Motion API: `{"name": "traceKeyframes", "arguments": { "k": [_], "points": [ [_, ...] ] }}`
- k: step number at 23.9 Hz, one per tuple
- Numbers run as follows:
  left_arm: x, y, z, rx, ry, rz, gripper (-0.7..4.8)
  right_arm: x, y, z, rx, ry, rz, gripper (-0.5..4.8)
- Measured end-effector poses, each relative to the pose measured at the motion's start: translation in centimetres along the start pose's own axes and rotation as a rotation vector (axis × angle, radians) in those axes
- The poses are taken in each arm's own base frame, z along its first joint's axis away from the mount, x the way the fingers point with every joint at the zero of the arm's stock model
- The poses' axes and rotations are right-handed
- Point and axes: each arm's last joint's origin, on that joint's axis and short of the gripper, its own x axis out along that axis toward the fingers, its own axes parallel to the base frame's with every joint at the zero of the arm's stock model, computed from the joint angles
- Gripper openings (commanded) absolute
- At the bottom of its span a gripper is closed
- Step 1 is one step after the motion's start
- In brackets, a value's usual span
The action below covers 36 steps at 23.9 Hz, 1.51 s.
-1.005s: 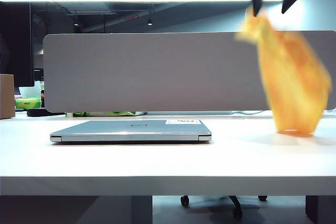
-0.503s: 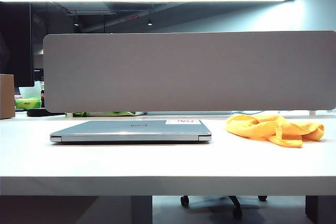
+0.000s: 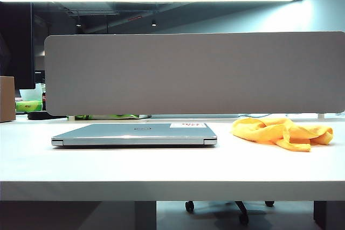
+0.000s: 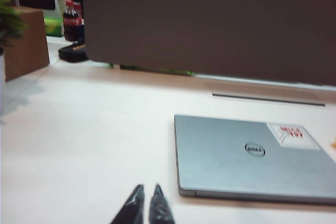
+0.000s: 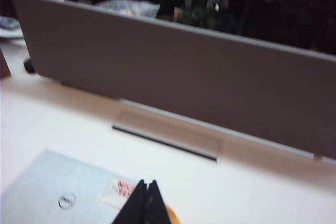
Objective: Pick up the rag and use it to wipe the water off the lid of the laptop on the table.
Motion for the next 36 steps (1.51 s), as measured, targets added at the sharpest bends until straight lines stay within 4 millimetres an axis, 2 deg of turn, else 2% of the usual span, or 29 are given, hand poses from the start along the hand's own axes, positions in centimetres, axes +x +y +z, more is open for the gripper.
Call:
{"name": "traceKeyframes", "arguments": {
  "k": [2, 3, 8, 10, 11, 12, 18, 19, 22, 27, 29, 31, 36],
  "points": [
    [0.3, 0.1, -0.8, -0.001, 0.024, 0.002, 0.19, -1.6, 0.3, -0.1, -0.004, -0.056, 0.011, -0.06],
    [0.6, 0.2, -1.5, -0.001, 0.044, 0.004, 0.19, -3.0, 0.5, -0.5, -0.006, -0.102, 0.012, -0.06],
    [0.7, 0.2, -2.0, -0.002, 0.050, 0.005, 0.19, -5.7, 0.6, -2.6, -0.007, -0.189, -0.026, -0.06],
    [0.7, 0.3, -2.2, -0.001, 0.044, 0.004, 0.19, -6.5, 0.7, -4.3, -0.021, -0.193, -0.045, -0.06],
    [0.9, 0.3, -2.5, -0.001, 0.042, 0.004, 0.19, -7.1, 0.9, -6.1, -0.030, -0.188, -0.046, -0.06],
    [1.0, 0.3, -2.8, -0.001, 0.039, 0.004, 0.19, -7.4, 1.0, -6.9, -0.030, -0.200, -0.048, -0.06],
    [1.7, 0.5, -4.5, -0.003, 0.050, 0.005, 0.19, -8.6, 1.7, -14.2, 0.038, -0.246, -0.044, -0.06],
    [1.8, 0.6, -5.0, -0.006, 0.065, 0.007, 0.19, -9.1, 1.9, -16.2, 0.060, -0.269, -0.044, -0.06],
    [1.9, 0.6, -5.2, -0.021, 0.069, 0.008, 0.19, -9.6, 2.3, -19.8, 0.068, -0.262, -0.042, -0.06],
    [1.9, 0.6, -5.4, -0.021, 0.072, 0.009, 0.19, -9.7, 2.7, -23.9, 0.070, -0.244, -0.043, -0.06],
    [2.0, 0.7, -5.8, -0.021, 0.082, 0.010, 0.19, -9.7, 2.8, -25.3, 0.070, -0.236, -0.043, -0.06],
    [2.2, 0.8, -6.6, -0.002, 0.105, 0.012, 0.19, -9.6, 3.0, -27.5, 0.099, -0.231, -0.039, -0.06],
    [2.4, 1.0, -7.7, 0.060, 0.135, 0.038, 0.19, -8.9, 3.3, -30.6, 0.179, -0.208, -0.030, -0.06]
  ]
}}
